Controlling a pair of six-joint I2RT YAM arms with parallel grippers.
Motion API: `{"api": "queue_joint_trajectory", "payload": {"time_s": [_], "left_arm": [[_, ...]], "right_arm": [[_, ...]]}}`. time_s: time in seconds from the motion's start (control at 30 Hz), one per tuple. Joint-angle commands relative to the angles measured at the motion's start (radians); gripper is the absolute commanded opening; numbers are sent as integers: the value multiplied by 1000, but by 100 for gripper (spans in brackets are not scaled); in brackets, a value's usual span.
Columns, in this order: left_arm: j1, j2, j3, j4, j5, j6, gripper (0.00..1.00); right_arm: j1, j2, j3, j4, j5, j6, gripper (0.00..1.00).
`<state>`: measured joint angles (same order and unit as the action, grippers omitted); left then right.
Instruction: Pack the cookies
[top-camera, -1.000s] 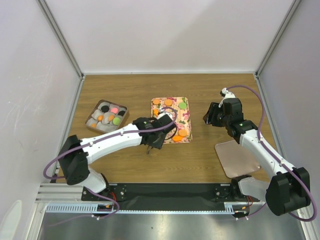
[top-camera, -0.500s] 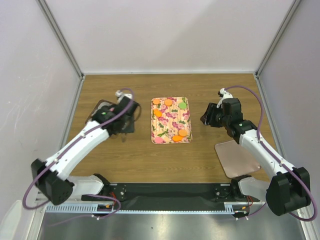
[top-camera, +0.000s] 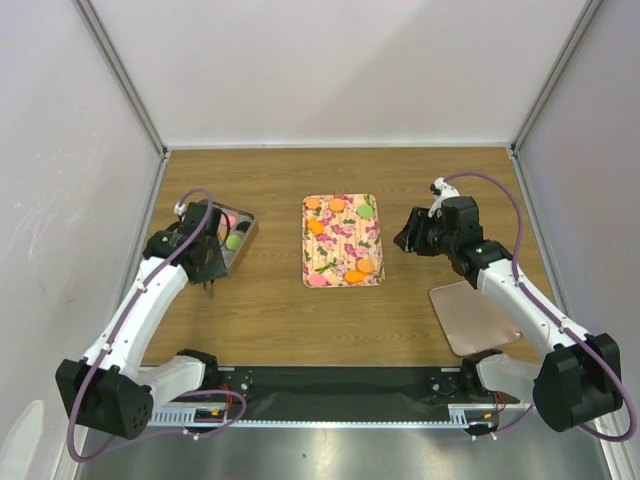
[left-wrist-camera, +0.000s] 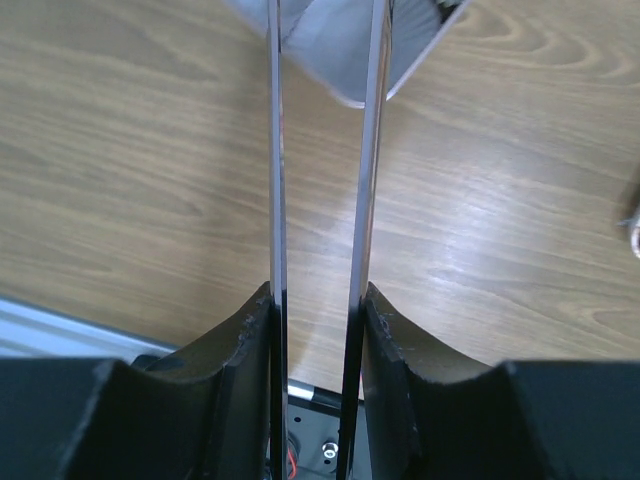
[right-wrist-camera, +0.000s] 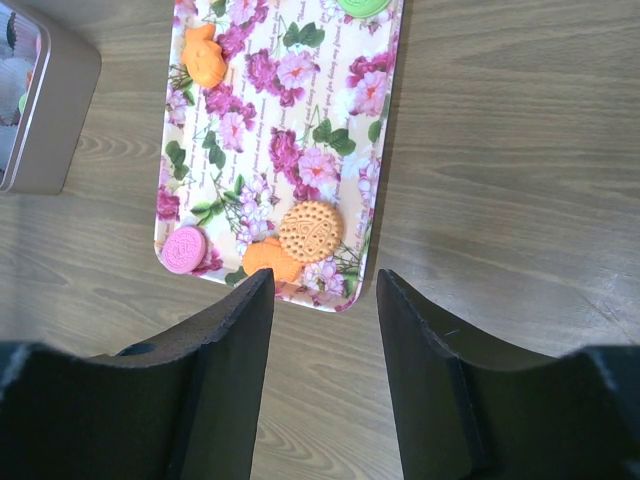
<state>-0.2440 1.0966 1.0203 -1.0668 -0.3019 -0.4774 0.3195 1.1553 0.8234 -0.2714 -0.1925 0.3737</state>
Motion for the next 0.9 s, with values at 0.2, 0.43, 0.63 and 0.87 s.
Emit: {"api": "queue_joint_trajectory", "payload": {"time_s": [0.2,0.43,0.63,0.87], "left_arm": [[66,-15,-45,27,46,31,35],[84,-6,-48,27,47,28,36],[114,14,-46,48,56,36,36],[120,36,-46,53,55,36,38]], "right_arm": [[6,3,11,37,-16,10,51],[9,-5,11,35,-12,8,52],[9,-6,13,34,-13,7,52],[9,-16,14,29,-7,5,52]]}}
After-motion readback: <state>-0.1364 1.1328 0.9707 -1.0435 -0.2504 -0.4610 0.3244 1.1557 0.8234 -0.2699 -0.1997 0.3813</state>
